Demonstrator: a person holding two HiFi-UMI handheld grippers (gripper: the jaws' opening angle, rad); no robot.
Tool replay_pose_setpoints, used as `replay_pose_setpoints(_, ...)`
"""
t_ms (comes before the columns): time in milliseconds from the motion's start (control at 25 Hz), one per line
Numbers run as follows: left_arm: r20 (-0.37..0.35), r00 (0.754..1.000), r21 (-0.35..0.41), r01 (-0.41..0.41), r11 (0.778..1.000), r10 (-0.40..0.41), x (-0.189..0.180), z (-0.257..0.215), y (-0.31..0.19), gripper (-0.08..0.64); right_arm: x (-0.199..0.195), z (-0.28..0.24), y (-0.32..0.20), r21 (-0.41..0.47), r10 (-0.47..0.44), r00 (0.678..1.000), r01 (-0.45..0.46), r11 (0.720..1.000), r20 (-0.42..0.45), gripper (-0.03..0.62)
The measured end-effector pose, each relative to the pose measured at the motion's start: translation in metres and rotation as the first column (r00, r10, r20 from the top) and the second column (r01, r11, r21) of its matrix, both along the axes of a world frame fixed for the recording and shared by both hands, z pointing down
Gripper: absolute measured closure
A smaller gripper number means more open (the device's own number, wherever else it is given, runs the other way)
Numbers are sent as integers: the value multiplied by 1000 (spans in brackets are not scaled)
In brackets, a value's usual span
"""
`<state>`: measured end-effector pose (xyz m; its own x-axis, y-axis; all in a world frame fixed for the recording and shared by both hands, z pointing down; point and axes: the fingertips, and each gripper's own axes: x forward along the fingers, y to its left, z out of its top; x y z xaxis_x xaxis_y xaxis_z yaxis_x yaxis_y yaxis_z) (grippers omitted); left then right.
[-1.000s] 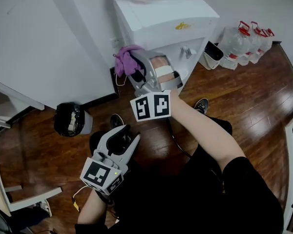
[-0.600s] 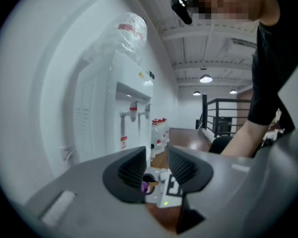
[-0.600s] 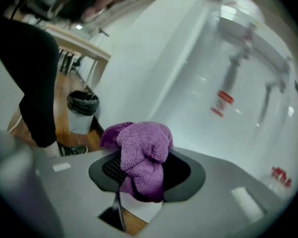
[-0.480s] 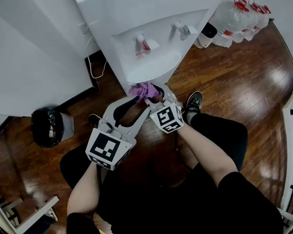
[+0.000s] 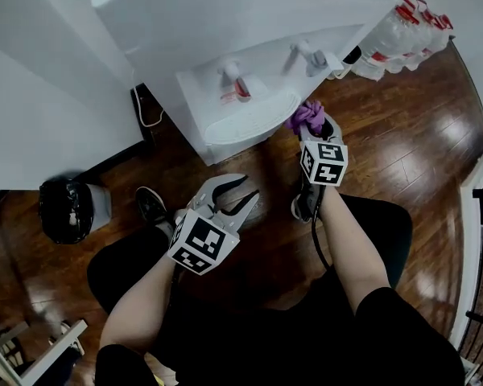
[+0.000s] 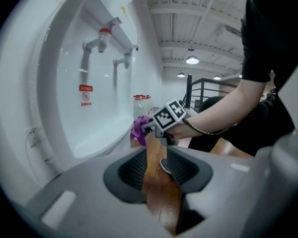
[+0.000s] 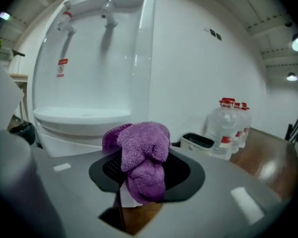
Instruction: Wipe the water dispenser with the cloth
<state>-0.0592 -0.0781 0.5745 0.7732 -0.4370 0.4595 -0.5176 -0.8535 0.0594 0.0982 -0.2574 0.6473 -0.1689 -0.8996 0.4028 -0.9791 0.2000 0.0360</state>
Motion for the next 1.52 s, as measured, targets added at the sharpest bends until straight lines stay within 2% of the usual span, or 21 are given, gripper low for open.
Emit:
replay_pose_setpoints(80,72,995,11,70,997,-71,-22,5,-8,410,-29,22,10,-69,-7,999,10,998,42,423)
replay_pose_setpoints(160,162,968,48,186,981,-191,-61,8,-17,410,-93,44,35,-127,-128,991,132,983,44,422)
replay_pose_setpoints(200,182,949,62,252,966,-259,-83,7,-21,410,-133,51,52,-142,-213,976,218,966,50,422)
replay_pose_setpoints(280,131,912,52,386,921,-390,-118,-4,-28,410,-217,55,88,-144,-386,918,396,907,93,422)
replay_pose_setpoints(360,12,872,-23,490,871,-490,-135,-18,-36,411,-285,53,117,-124,-524,841,539,833,134,422)
replay_pose_setpoints(400,-41,852,-64,520,852,-523,-138,-24,-39,411,-306,51,125,-113,-564,814,579,808,137,422)
replay_pose_setpoints(440,-82,835,-94,537,839,-544,-139,-27,-42,411,-315,51,128,-109,-580,804,594,797,133,422)
replay_pose_setpoints(480,-113,825,-109,544,832,-554,-138,-30,-45,413,-313,52,126,-112,-573,809,587,802,130,422)
replay_pose_setpoints(560,-147,823,-108,538,836,-548,-131,-35,-50,414,-287,60,113,-132,-516,846,531,837,130,422)
replay_pose_setpoints(640,-155,838,-97,514,853,-523,-119,-36,-53,420,-239,71,95,-157,-424,898,439,885,121,422)
replay_pose_setpoints(720,-142,870,-107,460,881,-472,-99,-30,-49,422,-173,81,71,-179,-289,950,307,935,118,422)
replay_pose_setpoints(800,-108,915,-122,376,919,-389,-73,-17,-36,422,-95,87,41,-194,-128,988,144,970,92,422)
replay_pose_setpoints(920,-15,968,-83,248,965,-250,-47,7,-13,422,9,79,-6,-192,91,996,-85,978,22,422)
replay_pose_setpoints(1000,41,978,-51,204,978,-202,-40,16,-5,422,35,72,-26,-187,128,991,-121,975,26,422)
replay_pose_setpoints(1120,18,969,-25,247,969,-246,-47,6,-15,422,9,78,-21,-192,72,996,-59,980,62,432)
replay_pose_setpoints(1240,-34,948,-3,316,949,-316,-62,-10,-30,422,-57,109,19,-264,38,987,5,964,155,425)
replay_pose_setpoints(1320,-46,936,2,349,937,-348,-71,-13,-33,422,-134,122,53,-284,-126,977,171,943,171,425)
replay_pose_setpoints(1360,-55,931,-3,361,932,-361,-73,-15,-33,422,-178,120,70,-275,-244,956,282,919,165,425)
replay_pose_setpoints(1440,-79,920,-25,382,924,-383,-76,-23,-32,422,-256,109,103,-241,-452,875,483,842,175,425)
replay_pose_setpoints(1480,-88,915,-41,391,919,-393,-77,-29,-31,422,-283,102,115,-221,-518,834,551,805,191,425)
replay_pose_setpoints(1520,-94,910,-53,400,915,-403,-78,-33,-31,422,-299,97,121,-206,-558,806,590,780,196,425)
